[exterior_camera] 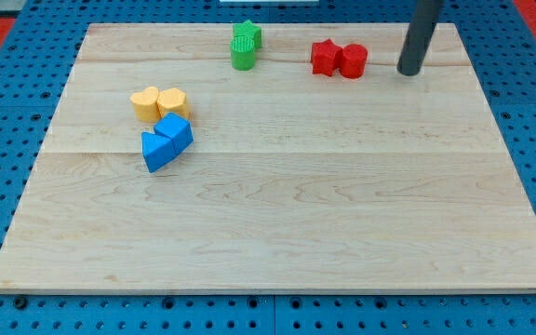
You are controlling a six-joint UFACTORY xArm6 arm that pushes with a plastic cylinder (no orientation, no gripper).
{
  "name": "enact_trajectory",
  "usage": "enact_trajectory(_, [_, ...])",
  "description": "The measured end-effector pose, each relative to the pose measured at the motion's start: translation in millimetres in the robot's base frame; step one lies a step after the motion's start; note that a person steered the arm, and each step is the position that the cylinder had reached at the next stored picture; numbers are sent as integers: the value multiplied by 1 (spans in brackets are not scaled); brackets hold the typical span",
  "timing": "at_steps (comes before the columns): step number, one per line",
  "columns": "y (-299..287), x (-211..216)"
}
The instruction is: Place the red circle vertically below the red star
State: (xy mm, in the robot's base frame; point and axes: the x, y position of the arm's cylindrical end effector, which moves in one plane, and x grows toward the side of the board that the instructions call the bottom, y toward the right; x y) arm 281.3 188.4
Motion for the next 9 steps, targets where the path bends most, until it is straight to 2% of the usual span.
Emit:
enact_trajectory(2, [-96,-18])
enact_trajectory(3, [-36,6])
enact_trajectory(4, [-45,16])
enact_trajectory(5, [-83,31])
enact_trajectory(6, [-85,69])
enact_trajectory(7, [-99,87])
enact_trajectory(9, [-71,11])
